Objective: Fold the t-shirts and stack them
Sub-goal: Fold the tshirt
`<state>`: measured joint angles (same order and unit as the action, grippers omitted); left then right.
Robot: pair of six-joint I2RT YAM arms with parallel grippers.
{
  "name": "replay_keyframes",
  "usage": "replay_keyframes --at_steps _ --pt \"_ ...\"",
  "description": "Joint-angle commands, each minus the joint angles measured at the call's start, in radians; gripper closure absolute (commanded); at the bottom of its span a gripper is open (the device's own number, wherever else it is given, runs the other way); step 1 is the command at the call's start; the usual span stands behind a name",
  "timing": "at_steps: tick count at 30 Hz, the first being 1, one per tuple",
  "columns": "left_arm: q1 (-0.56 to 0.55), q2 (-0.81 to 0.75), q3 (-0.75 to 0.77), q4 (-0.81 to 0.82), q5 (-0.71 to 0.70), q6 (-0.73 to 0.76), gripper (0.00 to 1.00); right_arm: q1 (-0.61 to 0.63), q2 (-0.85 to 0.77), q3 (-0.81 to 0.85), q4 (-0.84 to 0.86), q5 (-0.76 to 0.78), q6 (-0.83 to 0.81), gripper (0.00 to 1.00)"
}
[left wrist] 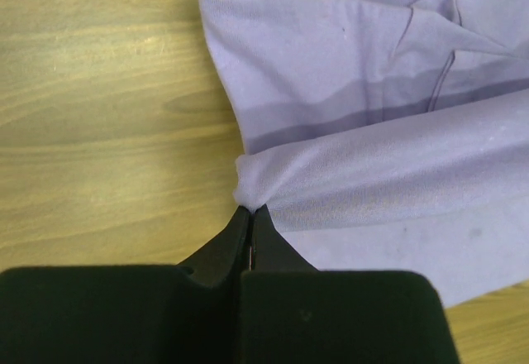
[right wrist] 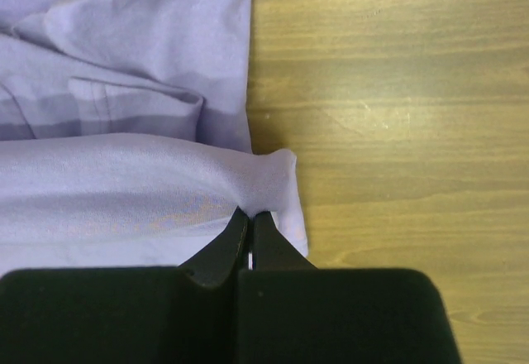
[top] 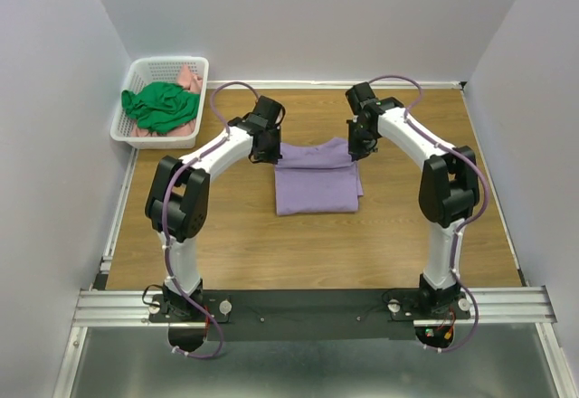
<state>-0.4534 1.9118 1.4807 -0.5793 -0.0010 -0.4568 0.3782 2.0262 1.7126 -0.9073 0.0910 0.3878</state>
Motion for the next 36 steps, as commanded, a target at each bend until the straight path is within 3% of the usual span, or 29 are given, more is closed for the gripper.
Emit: replay_keyframes --at_steps 1,4,5,7,8,9,12,13,14,19,22,23,24,28,32,36 --pt "0.025 0.041 0.032 0.032 -0.085 0.013 1.0 -0.035 0.043 -0.019 0.038 0.047 -0.01 0.99" --pt "0.027 0.056 0.046 0.041 -0.086 0.015 1.0 -0.042 0.048 -0.027 0.056 0.055 0.0 0.99" --pt "0.025 0.058 0.049 0.042 -0.094 0.012 0.93 -0.042 0.052 -0.027 0.061 0.058 0.002 0.99" --pt "0.027 0.05 0.044 0.045 -0.105 0.004 0.84 -0.044 0.054 -0.025 0.061 0.058 0.003 0.87" --pt "0.028 0.04 0.032 0.05 -0.122 0.001 0.71 -0.044 0.045 -0.025 0.059 0.058 0.002 0.81" --pt "0.027 0.026 0.026 0.068 -0.123 0.003 0.62 -0.044 0.036 -0.027 0.062 0.056 0.003 0.68" --pt "0.027 -0.049 0.023 0.056 -0.158 -0.003 0.4 -0.041 -0.026 -0.033 0.077 0.041 -0.013 0.49" --pt "0.025 -0.068 0.023 0.047 -0.171 -0.006 0.36 -0.038 -0.049 -0.036 0.084 0.042 -0.02 0.46" --pt "0.025 -0.089 0.02 0.041 -0.194 -0.014 0.25 -0.035 -0.072 -0.041 0.091 0.042 -0.024 0.45" --pt "-0.007 -0.267 -0.115 0.064 -0.2 -0.066 0.25 -0.006 -0.219 -0.111 0.166 -0.029 -0.078 0.44" --pt "-0.082 -0.318 -0.21 0.094 -0.182 -0.095 0.32 0.01 -0.26 -0.206 0.25 -0.184 -0.092 0.46" --pt "-0.1 -0.323 -0.262 0.113 -0.166 -0.114 0.39 0.016 -0.259 -0.238 0.266 -0.224 -0.093 0.48" --pt "-0.134 -0.32 -0.284 0.154 -0.137 -0.118 0.46 0.027 -0.244 -0.246 0.286 -0.272 -0.101 0.51" --pt "-0.159 -0.271 -0.344 0.219 -0.07 -0.155 0.57 0.028 -0.198 -0.254 0.335 -0.298 -0.128 0.59" --pt "-0.151 -0.223 -0.346 0.278 -0.089 -0.14 0.59 0.025 -0.081 -0.167 0.343 -0.287 -0.168 0.63" --pt "-0.082 -0.125 -0.231 0.306 -0.033 -0.096 0.6 -0.016 0.083 -0.029 0.35 -0.3 -0.187 0.65"
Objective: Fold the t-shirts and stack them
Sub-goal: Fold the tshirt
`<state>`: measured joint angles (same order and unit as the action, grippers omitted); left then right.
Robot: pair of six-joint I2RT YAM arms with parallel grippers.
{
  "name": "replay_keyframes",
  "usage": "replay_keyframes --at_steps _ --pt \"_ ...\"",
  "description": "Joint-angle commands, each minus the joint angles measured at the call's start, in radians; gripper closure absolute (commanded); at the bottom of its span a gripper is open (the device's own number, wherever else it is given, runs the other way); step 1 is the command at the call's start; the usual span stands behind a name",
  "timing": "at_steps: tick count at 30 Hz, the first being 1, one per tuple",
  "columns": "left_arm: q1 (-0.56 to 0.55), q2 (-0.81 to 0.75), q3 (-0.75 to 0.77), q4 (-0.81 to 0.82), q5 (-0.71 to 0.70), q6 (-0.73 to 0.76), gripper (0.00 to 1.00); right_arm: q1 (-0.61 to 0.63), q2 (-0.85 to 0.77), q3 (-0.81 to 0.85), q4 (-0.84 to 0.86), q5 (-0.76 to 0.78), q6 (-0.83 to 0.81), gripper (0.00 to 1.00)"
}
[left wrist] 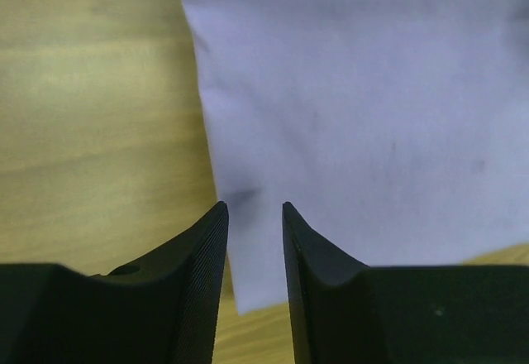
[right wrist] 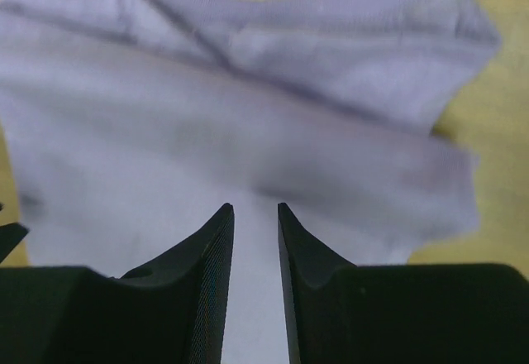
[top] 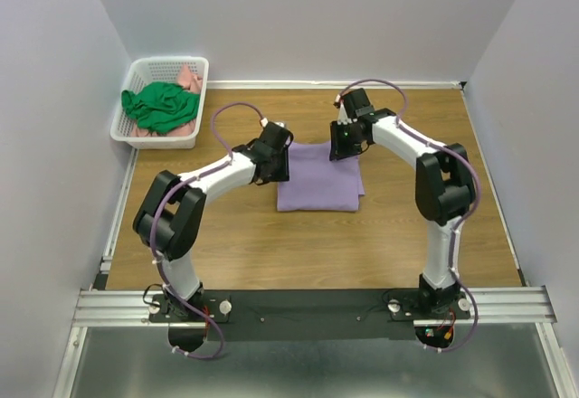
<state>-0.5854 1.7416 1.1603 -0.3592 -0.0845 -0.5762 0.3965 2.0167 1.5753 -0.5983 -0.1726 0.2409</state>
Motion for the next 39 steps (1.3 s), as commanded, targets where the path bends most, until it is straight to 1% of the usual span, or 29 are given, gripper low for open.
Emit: replay_keyframes --at_steps 1,2,4,6,7,8,9,11,13,14,16,18,20,22,23,25,26,27,28,30,32,35,36,39 --pt "0.061 0.086 0.111 0.091 0.061 0.041 0.61 -0.042 0.115 0.135 0.042 -0.044 -0.041 0.65" --pt "0.079 0.107 0.134 0.095 0.069 0.05 0.64 -0.05 0.134 0.156 0.04 -0.045 -0.041 0.65" --pt "0.094 0.154 0.208 0.103 0.071 0.068 0.64 -0.07 0.178 0.195 0.041 -0.041 -0.04 0.65" --pt "0.127 0.272 0.288 0.083 0.135 0.084 0.64 -0.093 0.21 0.247 0.041 -0.06 -0.02 0.65" --pt "0.14 0.301 0.311 0.074 0.153 0.079 0.64 -0.103 0.211 0.258 0.042 -0.077 -0.012 0.65" --pt "0.154 0.326 0.331 0.066 0.202 0.075 0.65 -0.111 0.223 0.279 0.042 -0.096 -0.003 0.65" --pt "0.183 0.344 0.355 0.068 0.224 0.069 0.65 -0.126 0.226 0.284 0.045 -0.097 0.009 0.64" --pt "0.206 0.368 0.375 0.071 0.248 0.056 0.65 -0.139 0.218 0.278 0.046 -0.096 0.02 0.63" --pt "0.228 0.345 0.377 0.074 0.246 0.053 0.65 -0.154 0.194 0.261 0.058 -0.123 0.037 0.62" --pt "0.231 0.331 0.372 0.077 0.243 0.058 0.63 -0.157 0.156 0.229 0.066 -0.169 0.04 0.61" --pt "0.239 0.277 0.358 0.081 0.241 0.062 0.59 -0.159 0.11 0.175 0.12 -0.197 0.058 0.57" --pt "0.239 0.206 0.32 0.106 0.255 0.064 0.51 -0.16 0.047 0.106 0.169 -0.26 0.067 0.54" --pt "0.237 0.156 0.28 0.14 0.296 0.053 0.42 -0.16 0.014 0.057 0.207 -0.342 0.083 0.54" --pt "0.234 0.104 0.224 0.196 0.325 0.041 0.41 -0.163 -0.007 -0.004 0.262 -0.395 0.107 0.55" --pt "0.228 0.095 0.195 0.23 0.351 0.042 0.41 -0.163 -0.007 -0.02 0.281 -0.442 0.113 0.55" --pt "0.217 0.102 0.188 0.247 0.387 0.048 0.46 -0.174 -0.001 -0.056 0.35 -0.491 0.138 0.55" --pt "0.207 0.113 0.19 0.249 0.416 0.061 0.5 -0.188 0.007 -0.09 0.408 -0.577 0.158 0.56" --pt "0.205 0.127 0.191 0.252 0.425 0.064 0.51 -0.196 0.016 -0.104 0.408 -0.614 0.158 0.56" --pt "0.203 0.156 0.188 0.259 0.445 0.065 0.52 -0.202 0.042 -0.113 0.449 -0.66 0.173 0.56" --pt "0.208 0.186 0.187 0.304 0.454 0.056 0.55 -0.222 0.076 -0.107 0.472 -0.699 0.178 0.56" --pt "0.213 0.252 0.22 0.33 0.463 0.053 0.56 -0.235 0.148 -0.081 0.477 -0.732 0.181 0.57" --pt "0.223 0.355 0.271 0.335 0.456 0.045 0.59 -0.271 0.217 -0.063 0.515 -0.76 0.196 0.57" --pt "0.231 0.398 0.295 0.332 0.45 0.036 0.6 -0.292 0.259 -0.061 0.553 -0.768 0.221 0.57" --pt "0.245 0.45 0.317 0.335 0.45 0.019 0.62 -0.335 0.344 -0.051 0.589 -0.82 0.254 0.57"
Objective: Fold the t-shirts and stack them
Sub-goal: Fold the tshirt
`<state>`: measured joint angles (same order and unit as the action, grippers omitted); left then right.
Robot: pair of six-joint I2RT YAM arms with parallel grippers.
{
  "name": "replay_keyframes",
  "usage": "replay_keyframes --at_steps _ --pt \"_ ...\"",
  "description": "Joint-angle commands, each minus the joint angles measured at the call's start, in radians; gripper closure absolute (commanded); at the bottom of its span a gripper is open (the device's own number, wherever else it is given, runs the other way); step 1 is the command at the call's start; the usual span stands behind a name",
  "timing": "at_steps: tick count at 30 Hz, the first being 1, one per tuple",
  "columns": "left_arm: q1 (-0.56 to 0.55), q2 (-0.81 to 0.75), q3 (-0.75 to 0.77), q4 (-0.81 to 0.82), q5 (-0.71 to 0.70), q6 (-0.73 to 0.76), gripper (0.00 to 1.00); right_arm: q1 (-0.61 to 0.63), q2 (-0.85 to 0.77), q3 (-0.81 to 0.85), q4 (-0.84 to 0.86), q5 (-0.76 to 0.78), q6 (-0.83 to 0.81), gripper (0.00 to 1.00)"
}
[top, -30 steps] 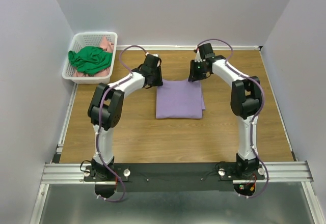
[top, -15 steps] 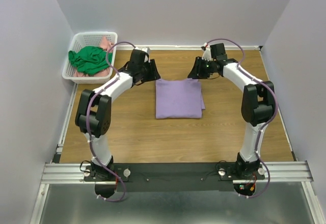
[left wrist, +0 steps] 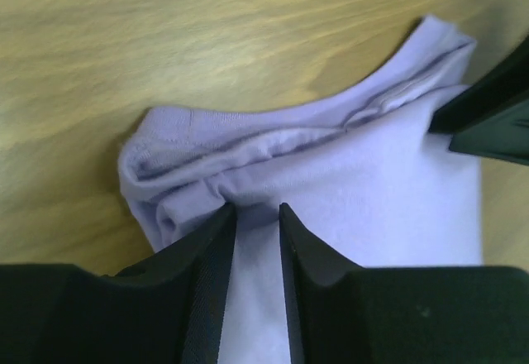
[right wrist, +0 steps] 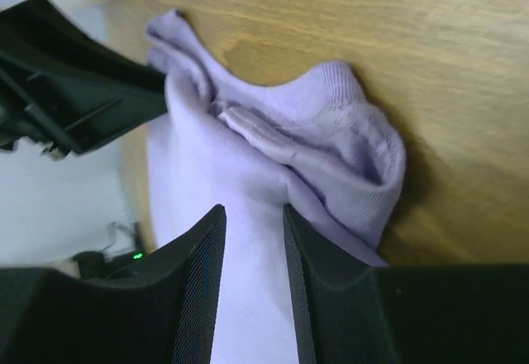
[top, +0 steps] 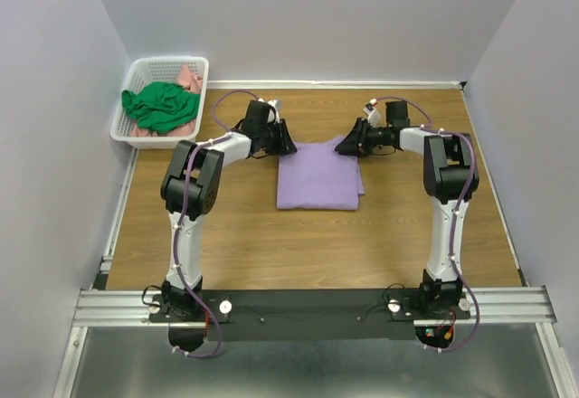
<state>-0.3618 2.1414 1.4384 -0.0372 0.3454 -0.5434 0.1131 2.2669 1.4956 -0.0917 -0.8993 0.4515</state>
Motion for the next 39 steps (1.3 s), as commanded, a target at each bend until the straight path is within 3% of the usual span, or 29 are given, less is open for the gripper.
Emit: replay_keyframes --at_steps 1,6,10,13,18,21,25,27,32,39 --pt "0.03 0.078 0.04 0.011 0.03 -0.019 0.63 -0.062 0.117 0.031 0.083 -0.102 0.05 0.57" --pt "0.053 0.098 0.013 0.011 0.055 -0.035 0.63 -0.105 0.155 0.015 0.116 -0.118 0.075 0.57" --pt "0.057 0.017 -0.001 0.0 0.046 -0.018 0.58 -0.101 0.028 -0.044 0.116 -0.098 0.069 0.57" --pt "0.055 -0.13 -0.033 -0.015 0.035 -0.009 0.39 -0.092 -0.16 -0.116 0.116 -0.079 0.076 0.57" --pt "0.038 -0.296 -0.13 -0.05 -0.019 0.011 0.38 -0.02 -0.305 -0.276 0.116 -0.108 0.082 0.56" --pt "0.001 -0.376 -0.214 -0.076 -0.009 0.02 0.41 0.022 -0.36 -0.357 0.118 -0.099 0.073 0.6" --pt "-0.072 -0.46 -0.372 -0.079 -0.028 0.005 0.5 0.073 -0.441 -0.497 0.127 -0.095 0.049 0.77" --pt "-0.1 -0.472 -0.447 -0.078 -0.037 -0.012 0.56 0.073 -0.454 -0.569 0.132 -0.092 0.027 0.81" --pt "-0.114 -0.471 -0.565 -0.049 -0.043 -0.041 0.73 0.071 -0.393 -0.64 0.132 -0.098 -0.02 0.88" --pt "-0.088 -0.4 -0.627 -0.061 -0.154 -0.056 0.83 -0.004 -0.282 -0.687 0.136 0.045 -0.027 0.96"
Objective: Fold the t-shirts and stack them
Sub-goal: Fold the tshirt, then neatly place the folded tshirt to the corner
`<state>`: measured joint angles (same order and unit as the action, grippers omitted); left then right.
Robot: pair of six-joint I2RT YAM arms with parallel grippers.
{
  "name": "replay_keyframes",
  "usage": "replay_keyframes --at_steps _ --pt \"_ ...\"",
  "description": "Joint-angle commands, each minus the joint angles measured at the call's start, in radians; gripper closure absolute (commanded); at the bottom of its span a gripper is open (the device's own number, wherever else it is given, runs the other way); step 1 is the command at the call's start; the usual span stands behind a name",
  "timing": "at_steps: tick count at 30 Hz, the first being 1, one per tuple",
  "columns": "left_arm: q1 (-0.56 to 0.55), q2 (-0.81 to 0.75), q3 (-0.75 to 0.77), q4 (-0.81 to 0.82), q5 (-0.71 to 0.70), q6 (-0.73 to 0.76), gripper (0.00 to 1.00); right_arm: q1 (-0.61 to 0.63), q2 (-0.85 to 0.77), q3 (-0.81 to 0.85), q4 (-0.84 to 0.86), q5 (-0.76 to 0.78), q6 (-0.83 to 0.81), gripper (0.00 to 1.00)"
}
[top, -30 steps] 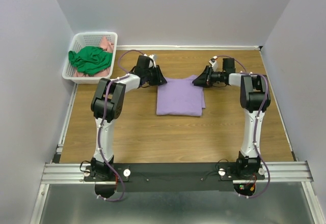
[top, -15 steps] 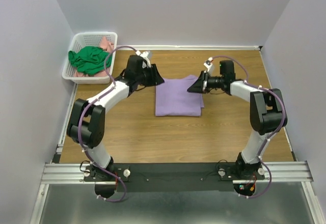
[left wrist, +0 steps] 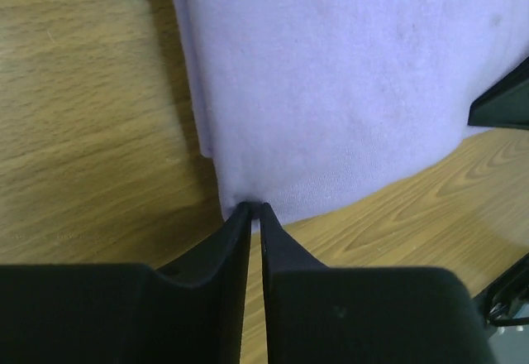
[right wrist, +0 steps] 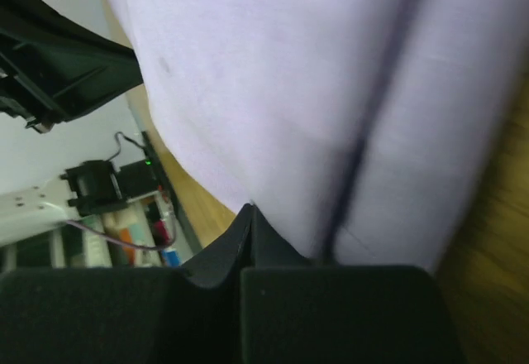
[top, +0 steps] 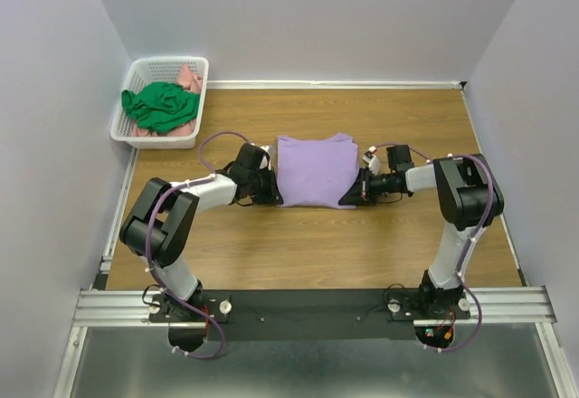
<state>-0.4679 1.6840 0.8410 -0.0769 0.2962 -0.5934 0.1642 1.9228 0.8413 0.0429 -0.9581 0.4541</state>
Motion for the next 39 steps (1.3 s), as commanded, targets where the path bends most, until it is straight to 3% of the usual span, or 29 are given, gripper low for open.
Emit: replay_keyframes --at_steps 1,7,9,10,12,15,16,20,29,39 --pt "0.024 0.062 -0.036 -0.02 -0.101 -0.011 0.83 -0.063 0.064 -0.034 0.0 0.113 -0.026 0.96" --pt "0.023 -0.065 -0.039 -0.09 -0.098 -0.017 0.77 -0.063 -0.11 -0.041 -0.07 0.143 0.001 0.96" --pt "0.025 -0.157 -0.036 -0.124 -0.139 -0.016 0.62 -0.058 -0.183 -0.021 -0.138 0.212 -0.008 0.94" --pt "0.023 -0.215 -0.027 -0.164 -0.158 -0.014 0.52 -0.055 -0.244 -0.012 -0.203 0.234 -0.015 0.88" --pt "0.023 -0.266 -0.004 -0.23 -0.228 -0.002 0.41 -0.048 -0.315 0.019 -0.291 0.318 -0.017 0.85" --pt "0.023 -0.363 0.024 -0.29 -0.339 0.018 0.28 -0.032 -0.421 0.073 -0.386 0.479 -0.009 0.63" --pt "0.023 -0.388 0.024 -0.294 -0.363 0.024 0.27 -0.026 -0.433 0.085 -0.406 0.525 0.001 0.47" --pt "0.025 -0.503 0.013 -0.3 -0.538 0.056 0.26 0.04 -0.421 0.163 -0.466 0.723 0.014 0.27" --pt "0.031 -0.576 -0.054 -0.274 -0.684 0.112 0.26 0.17 -0.226 0.28 -0.503 1.009 0.149 0.24" --pt "0.037 -0.57 -0.108 -0.196 -0.717 0.129 0.26 0.204 -0.07 0.361 -0.511 1.02 0.155 0.24"
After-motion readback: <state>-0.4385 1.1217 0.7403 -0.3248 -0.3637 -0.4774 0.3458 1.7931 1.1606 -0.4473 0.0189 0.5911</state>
